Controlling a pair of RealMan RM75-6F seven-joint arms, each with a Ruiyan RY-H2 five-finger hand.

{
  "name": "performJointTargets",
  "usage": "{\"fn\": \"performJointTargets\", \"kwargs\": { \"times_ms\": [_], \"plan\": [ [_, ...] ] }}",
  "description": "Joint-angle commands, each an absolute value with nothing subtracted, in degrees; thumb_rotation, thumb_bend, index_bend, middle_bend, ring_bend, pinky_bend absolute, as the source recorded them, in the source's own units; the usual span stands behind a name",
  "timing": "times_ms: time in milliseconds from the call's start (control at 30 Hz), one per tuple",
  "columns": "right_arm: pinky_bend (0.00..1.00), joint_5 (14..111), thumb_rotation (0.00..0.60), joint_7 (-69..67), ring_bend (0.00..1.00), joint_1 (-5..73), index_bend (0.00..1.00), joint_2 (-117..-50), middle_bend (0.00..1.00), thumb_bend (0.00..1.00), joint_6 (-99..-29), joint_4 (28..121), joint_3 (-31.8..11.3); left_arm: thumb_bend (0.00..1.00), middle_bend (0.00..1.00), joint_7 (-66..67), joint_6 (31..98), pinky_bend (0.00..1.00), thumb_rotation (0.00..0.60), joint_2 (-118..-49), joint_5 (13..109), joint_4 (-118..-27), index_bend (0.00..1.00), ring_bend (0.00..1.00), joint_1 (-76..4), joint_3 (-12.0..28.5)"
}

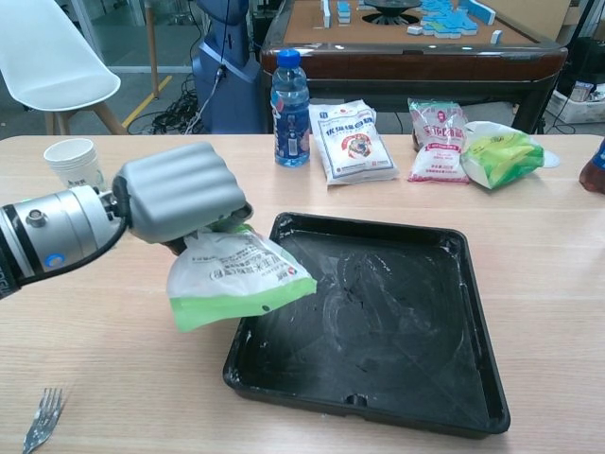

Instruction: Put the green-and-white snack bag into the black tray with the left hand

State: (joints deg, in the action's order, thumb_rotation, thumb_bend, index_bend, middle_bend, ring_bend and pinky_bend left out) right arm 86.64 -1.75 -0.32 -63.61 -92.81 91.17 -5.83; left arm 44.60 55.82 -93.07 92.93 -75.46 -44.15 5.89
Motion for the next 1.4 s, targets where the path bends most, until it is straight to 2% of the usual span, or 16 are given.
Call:
{"fn": "performJointTargets", "kwargs": {
  "times_ms": [33, 300, 633, 900, 1067, 1400],
  "plan": [
    [0.24, 86.51, 0.6, -2.32, 0.19, -0.46, 0.31, -63.74, 0.35, 0.01, -92.92, 90.63, -5.83, 0.43, 0.71, 58.47, 53.79, 0.78, 0.6, -95.11, 90.66, -76.41, 0.62, 0.69, -45.14, 6.07],
    [0.24, 86.42, 0.6, -3.4, 0.19, -0.33, 0.31, -64.16, 0.35, 0.01, -92.8, 89.42, -6.02, 0.43, 0.72, 72.23, 51.58, 0.78, 0.6, -95.16, 87.65, -77.81, 0.61, 0.69, -45.42, 4.99],
    [0.24, 86.35, 0.6, -3.93, 0.19, -0.43, 0.31, -64.28, 0.35, 0.01, -92.9, 88.87, -6.06, 0.43, 0.72, 89.19, 50.08, 0.78, 0.6, -97.07, 79.42, -79.14, 0.61, 0.69, -44.76, 3.26],
    [0.24, 86.21, 0.6, -4.36, 0.19, -0.78, 0.31, -64.31, 0.35, 0.01, -93.24, 88.53, -6.04, 0.43, 0.73, 93.76, 53.08, 0.78, 0.6, -96.89, 73.69, -83.17, 0.62, 0.7, -44.84, 4.45],
    [0.24, 86.11, 0.6, -4.43, 0.19, -0.75, 0.31, -64.51, 0.35, 0.01, -93.06, 88.46, -6.04, 0.43, 0.74, 94.91, 55.54, 0.78, 0.6, -96.88, 75.04, -84.59, 0.62, 0.7, -45.96, 4.09],
    [0.24, 85.6, 0.6, -4.56, 0.19, -1.0, 0.31, -64.37, 0.35, 0.01, -93.14, 88.45, -6.22, 0.43, 0.75, 99.16, 55.14, 0.78, 0.6, -101.46, 73.24, -78.16, 0.62, 0.71, -46.65, 0.28]
  ]
}}
